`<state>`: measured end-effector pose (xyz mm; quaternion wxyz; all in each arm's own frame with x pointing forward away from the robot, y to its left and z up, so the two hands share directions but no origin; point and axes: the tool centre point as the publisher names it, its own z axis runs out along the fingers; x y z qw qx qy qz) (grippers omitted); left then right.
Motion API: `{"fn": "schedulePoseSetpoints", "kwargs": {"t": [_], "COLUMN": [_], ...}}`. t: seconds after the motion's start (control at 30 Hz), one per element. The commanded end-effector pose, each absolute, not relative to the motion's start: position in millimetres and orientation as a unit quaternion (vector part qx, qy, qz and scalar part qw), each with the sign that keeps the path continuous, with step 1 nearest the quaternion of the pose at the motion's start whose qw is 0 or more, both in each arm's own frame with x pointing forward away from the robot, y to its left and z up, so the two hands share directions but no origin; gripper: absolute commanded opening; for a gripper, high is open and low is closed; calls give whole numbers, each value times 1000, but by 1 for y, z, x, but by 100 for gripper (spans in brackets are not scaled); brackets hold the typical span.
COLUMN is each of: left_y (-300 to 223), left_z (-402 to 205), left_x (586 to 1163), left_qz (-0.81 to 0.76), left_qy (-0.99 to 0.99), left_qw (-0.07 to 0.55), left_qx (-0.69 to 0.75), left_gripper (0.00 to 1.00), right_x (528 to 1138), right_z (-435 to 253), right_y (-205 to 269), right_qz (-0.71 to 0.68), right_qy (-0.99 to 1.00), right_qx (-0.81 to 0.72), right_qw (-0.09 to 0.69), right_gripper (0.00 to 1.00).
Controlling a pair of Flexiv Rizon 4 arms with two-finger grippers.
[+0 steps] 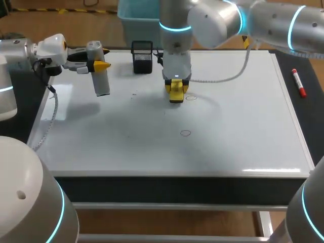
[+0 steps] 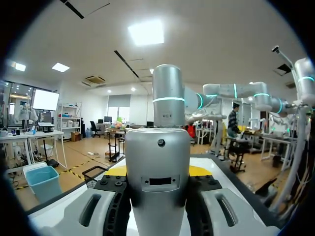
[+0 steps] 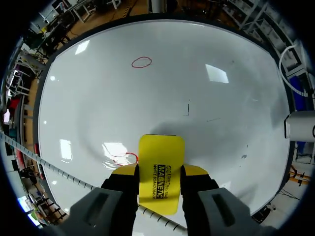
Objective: Pick up the inspection probe, press it on each red-marked spot on the whiteboard one by one, put down the probe, pick up the eraser, and wipe off all the red marks.
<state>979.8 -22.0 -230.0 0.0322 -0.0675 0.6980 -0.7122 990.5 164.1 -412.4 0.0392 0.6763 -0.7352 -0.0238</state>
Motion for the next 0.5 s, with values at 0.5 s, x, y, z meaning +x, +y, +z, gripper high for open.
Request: {"fn": "schedulePoseSetpoints", "kwargs": {"t": [0.5], "left_y": [-22], "left_z": [-228], "left_x": [979], "left_qz": [-712], "left_qy": [698], "left_qw": [33], "left_qx": [-68], "left_gripper": [0], "right_x": [982], "right_z": [-422], "right_y": [119], "right_qz": [-42], "right_qy": [-747], "right_qx": [663], "right_qw": [31], "right_gripper": [0]}}
